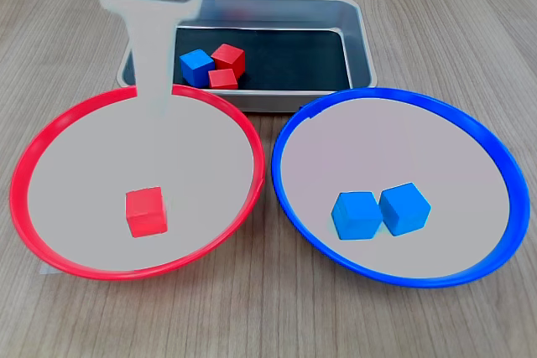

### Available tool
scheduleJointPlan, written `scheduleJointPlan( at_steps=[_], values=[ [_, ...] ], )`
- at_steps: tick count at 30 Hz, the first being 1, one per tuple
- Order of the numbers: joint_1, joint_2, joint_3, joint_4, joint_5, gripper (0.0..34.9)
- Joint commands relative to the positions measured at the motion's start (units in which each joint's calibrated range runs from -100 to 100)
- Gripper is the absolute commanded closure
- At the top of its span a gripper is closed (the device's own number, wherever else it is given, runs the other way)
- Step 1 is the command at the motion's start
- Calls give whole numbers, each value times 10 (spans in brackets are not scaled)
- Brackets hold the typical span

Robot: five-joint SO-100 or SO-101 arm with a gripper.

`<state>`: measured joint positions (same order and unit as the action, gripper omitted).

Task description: Move six blocks from tray to matching dishes

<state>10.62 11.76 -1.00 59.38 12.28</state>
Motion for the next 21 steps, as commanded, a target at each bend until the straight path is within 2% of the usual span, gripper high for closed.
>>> scheduleJointPlan(
  at_steps=[1, 2, 5, 8, 10, 11, 13, 16, 19, 21],
  values=[
    [16, -95, 51, 60, 38, 346],
    [30, -139, 104, 97, 80, 346],
    [59, -190, 182, 131, 136, 346],
    [88, -223, 253, 118, 172, 346],
    [105, -237, 299, 96, 185, 329],
    [110, -240, 315, 85, 186, 311],
    [116, -240, 340, 69, 180, 227],
    [122, -232, 352, 64, 145, 202],
    [121, -226, 362, 72, 129, 139],
    [113, -224, 365, 69, 125, 135]
  ],
)
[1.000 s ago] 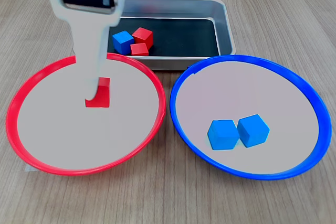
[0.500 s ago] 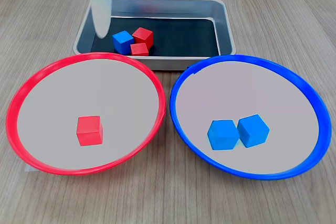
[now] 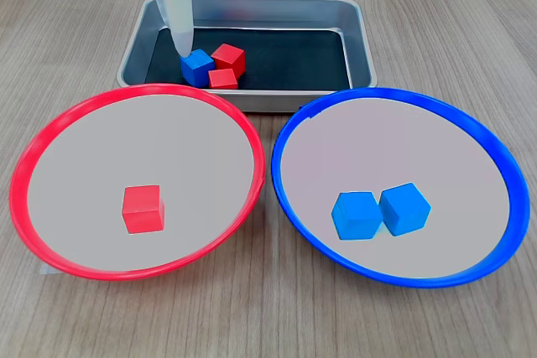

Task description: Move six blocks from tray to matching dishes

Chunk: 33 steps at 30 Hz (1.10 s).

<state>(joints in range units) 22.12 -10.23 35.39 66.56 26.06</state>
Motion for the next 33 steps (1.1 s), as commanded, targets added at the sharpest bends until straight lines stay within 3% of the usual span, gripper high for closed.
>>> scheduleJointPlan(
  at_steps=[1, 9, 18, 19, 20, 21, 26, 30, 33],
  values=[
    [-6, -2, 2, -6, -14, 139],
    [-27, 46, -19, -48, -6, 200],
    [-42, 79, -7, -87, 14, 221],
    [-45, 79, -4, -89, 16, 248],
    [-48, 78, -2, -90, 19, 315],
    [-51, 75, -1, -86, 22, 320],
    [-81, 56, -58, -2, 34, 338],
    [-123, 66, -226, 123, 16, 346],
    [-176, 96, -348, 158, -19, 347]
  ],
)
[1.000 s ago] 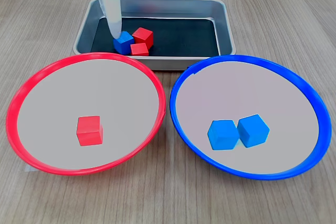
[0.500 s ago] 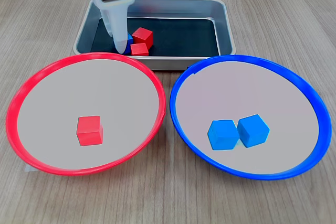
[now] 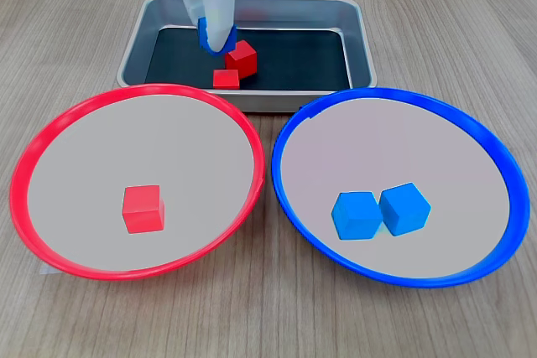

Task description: Move six blocks from tray to matching dishes

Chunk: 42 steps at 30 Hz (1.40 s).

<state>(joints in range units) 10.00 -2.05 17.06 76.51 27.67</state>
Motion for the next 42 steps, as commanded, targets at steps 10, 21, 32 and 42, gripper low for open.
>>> scheduleJointPlan(
  at_steps=[10, 21, 32, 42],
  values=[
    [-258, 165, -240, -175, -121, 326],
    [-212, 100, -206, -85, -112, 268],
    [-36, -100, 69, 57, -20, 285],
    [-11, -111, 228, -86, 7, 194]
  ],
)
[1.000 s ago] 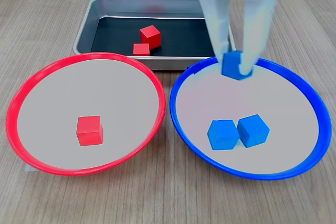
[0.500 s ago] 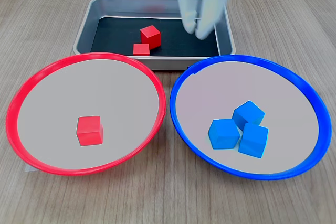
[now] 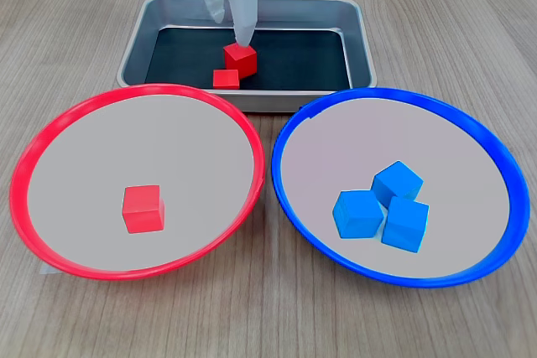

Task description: Move six blocks from tray to matching dishes

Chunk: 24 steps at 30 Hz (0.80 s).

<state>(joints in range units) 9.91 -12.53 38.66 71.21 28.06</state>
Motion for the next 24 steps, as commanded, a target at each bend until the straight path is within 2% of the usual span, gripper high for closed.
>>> scheduleJointPlan(
  at_steps=[1, 6, 10, 11, 13, 14, 15, 18, 20, 24],
  values=[
    [-16, -5, 15, -41, 2, 194],
    [-32, 2, 37, -84, 1, 203],
    [-27, 16, 54, -113, 7, 240],
    [-25, 20, 56, -119, 9, 257],
    [-23, 25, 60, -125, 16, 338],
    [-23, 27, 59, -124, 19, 346],
    [-22, 27, 53, -117, 21, 347],
    [-28, 30, -55, -19, 6, 348],
    [-34, 40, -156, 38, -30, 348],
    [-36, 102, -372, 44, -128, 348]
  ],
)
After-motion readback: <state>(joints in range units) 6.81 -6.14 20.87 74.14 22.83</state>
